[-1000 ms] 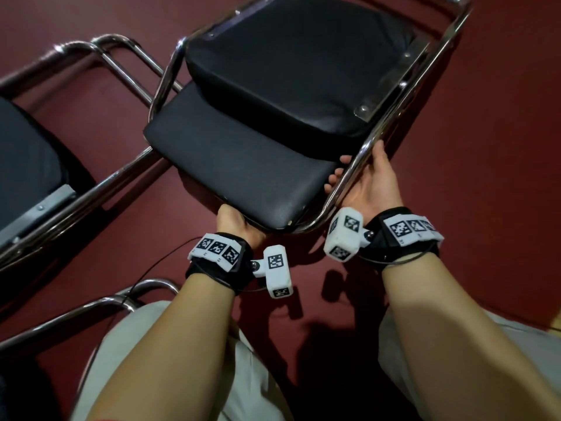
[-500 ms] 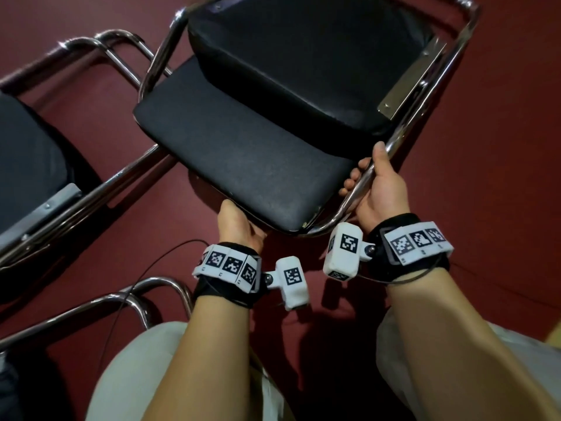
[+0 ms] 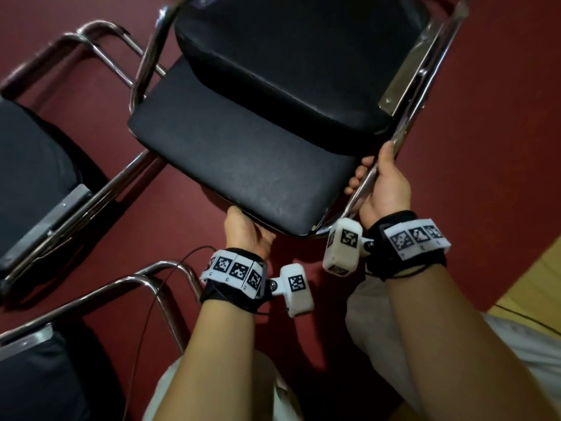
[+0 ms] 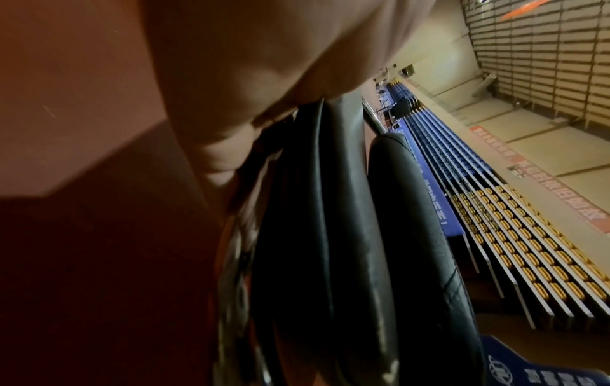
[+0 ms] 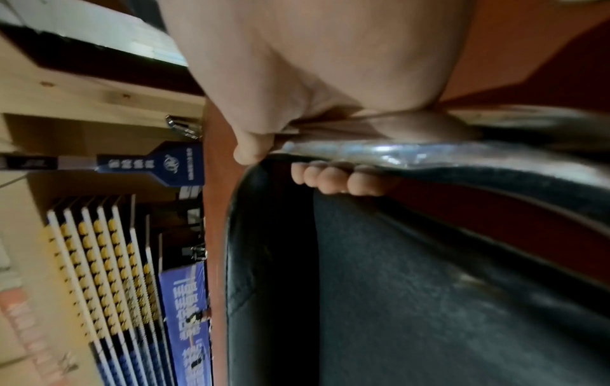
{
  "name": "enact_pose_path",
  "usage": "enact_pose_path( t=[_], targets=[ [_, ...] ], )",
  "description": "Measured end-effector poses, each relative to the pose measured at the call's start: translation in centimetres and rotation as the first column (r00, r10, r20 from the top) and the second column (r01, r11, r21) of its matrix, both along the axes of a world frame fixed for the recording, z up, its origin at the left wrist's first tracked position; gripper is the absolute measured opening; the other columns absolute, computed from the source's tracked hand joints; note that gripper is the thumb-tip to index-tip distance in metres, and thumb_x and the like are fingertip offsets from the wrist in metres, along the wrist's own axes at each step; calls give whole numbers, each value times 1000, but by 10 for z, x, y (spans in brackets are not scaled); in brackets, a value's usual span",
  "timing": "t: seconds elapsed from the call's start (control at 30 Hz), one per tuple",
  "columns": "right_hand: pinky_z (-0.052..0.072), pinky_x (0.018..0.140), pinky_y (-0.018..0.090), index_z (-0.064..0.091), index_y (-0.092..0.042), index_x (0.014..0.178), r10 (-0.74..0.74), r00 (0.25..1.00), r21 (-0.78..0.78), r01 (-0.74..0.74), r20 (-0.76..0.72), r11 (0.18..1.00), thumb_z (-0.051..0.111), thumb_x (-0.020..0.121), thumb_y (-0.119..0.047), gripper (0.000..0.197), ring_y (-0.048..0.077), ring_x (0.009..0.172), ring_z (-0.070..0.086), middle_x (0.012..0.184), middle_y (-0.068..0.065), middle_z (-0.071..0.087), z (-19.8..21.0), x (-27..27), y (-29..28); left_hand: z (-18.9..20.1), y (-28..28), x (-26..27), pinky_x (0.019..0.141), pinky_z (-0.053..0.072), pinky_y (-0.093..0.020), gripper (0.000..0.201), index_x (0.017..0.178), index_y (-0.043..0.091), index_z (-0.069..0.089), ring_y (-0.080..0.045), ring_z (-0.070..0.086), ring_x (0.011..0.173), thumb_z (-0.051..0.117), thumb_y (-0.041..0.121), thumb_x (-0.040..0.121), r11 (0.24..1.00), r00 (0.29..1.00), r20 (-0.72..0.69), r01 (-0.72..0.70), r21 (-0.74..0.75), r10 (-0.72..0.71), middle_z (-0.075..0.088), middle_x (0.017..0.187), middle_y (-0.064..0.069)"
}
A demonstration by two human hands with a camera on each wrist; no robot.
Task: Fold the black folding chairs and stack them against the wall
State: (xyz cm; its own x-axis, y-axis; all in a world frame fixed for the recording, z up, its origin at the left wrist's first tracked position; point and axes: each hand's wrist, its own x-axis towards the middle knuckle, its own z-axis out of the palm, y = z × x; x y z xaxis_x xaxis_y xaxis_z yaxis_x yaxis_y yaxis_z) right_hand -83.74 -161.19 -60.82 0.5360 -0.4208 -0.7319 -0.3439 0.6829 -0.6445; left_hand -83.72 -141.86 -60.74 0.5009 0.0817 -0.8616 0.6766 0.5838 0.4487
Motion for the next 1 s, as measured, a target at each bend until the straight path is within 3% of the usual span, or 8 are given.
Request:
enact_pose_path(
  t=[0.13, 0.27, 0.5, 0.67, 0.8, 0.87, 0.93, 1.0],
  targets=[
    [45, 51, 27, 55, -14, 81, 39, 997, 17, -38, -70, 999, 50, 96, -54, 43, 13, 49, 48, 60, 0, 50, 42, 4, -20, 47, -17, 4, 90, 58, -47, 43, 134, 9, 60, -29, 67, 113, 35, 24, 102, 1000, 999, -48, 0, 30, 1, 71, 122, -8],
    [47, 52, 27, 55, -13, 80, 35, 991, 53, -29, -132, 998, 52, 96, -53, 43, 13, 48, 49, 59, -1, 50, 87, 12, -41, 96, -35, 7, 69, 61, -39, 43, 131, 9, 61, -27, 70, 103, 31, 21, 102, 998, 997, -83, 8, 63, -3, 72, 119, -8],
    [47, 53, 26, 54, -14, 78, 81, 971, 132, -52, -226, 990, 52, 95, -56, 45, 13, 50, 48, 60, -2, 48, 174, 33, -83, 194, -70, 22, 45, 50, -25, 29, 100, 14, 57, -13, 56, 45, 29, 18, 102, 980, 990, -123, 96, 173, -75, 60, 62, 1],
    [43, 55, 25, 50, -17, 74, 97, 959, 217, -39, -265, 975, 50, 95, -55, 45, 13, 50, 43, 59, -3, 45, 245, 68, -121, 273, -103, 56, 51, 55, -32, 37, 112, 11, 61, -23, 64, 68, 26, 22, 103, 963, 977, -164, 168, 210, -135, 66, 87, -9],
    [45, 57, 27, 52, -18, 79, 144, 949, 222, -82, -281, 972, 53, 98, -43, 31, 14, 53, 47, 63, -2, 48, 300, 104, -153, 343, -133, 99, 55, 57, -38, 34, 115, 7, 61, -27, 62, 70, 32, 20, 102, 947, 972, -166, 206, 249, -167, 60, 92, -14],
    [46, 57, 29, 52, -17, 87, 168, 947, 181, -121, -274, 976, 55, 99, -31, 18, 16, 55, 50, 67, 1, 50, 320, 121, -166, 375, -148, 120, 63, 60, -47, 34, 113, 8, 62, -29, 63, 75, 34, 22, 100, 937, 973, -145, 215, 275, -181, 62, 94, -15],
    [47, 57, 31, 50, -16, 93, 175, 953, 162, -137, -247, 977, 56, 98, -19, 9, 17, 58, 51, 70, 4, 51, 342, 135, -177, 404, -163, 141, 82, 56, -62, 32, 108, 11, 64, -32, 63, 89, 36, 25, 100, 935, 973, -125, 224, 274, -197, 64, 100, -15],
    [50, 59, 32, 50, -14, 96, 193, 953, 175, -154, -235, 972, 56, 98, -14, 7, 18, 61, 53, 72, 5, 52, 360, 146, -185, 429, -176, 159, 91, 51, -66, 33, 103, 13, 66, -32, 62, 94, 39, 31, 100, 932, 967, -103, 253, 261, -233, 67, 103, -14]
  ],
)
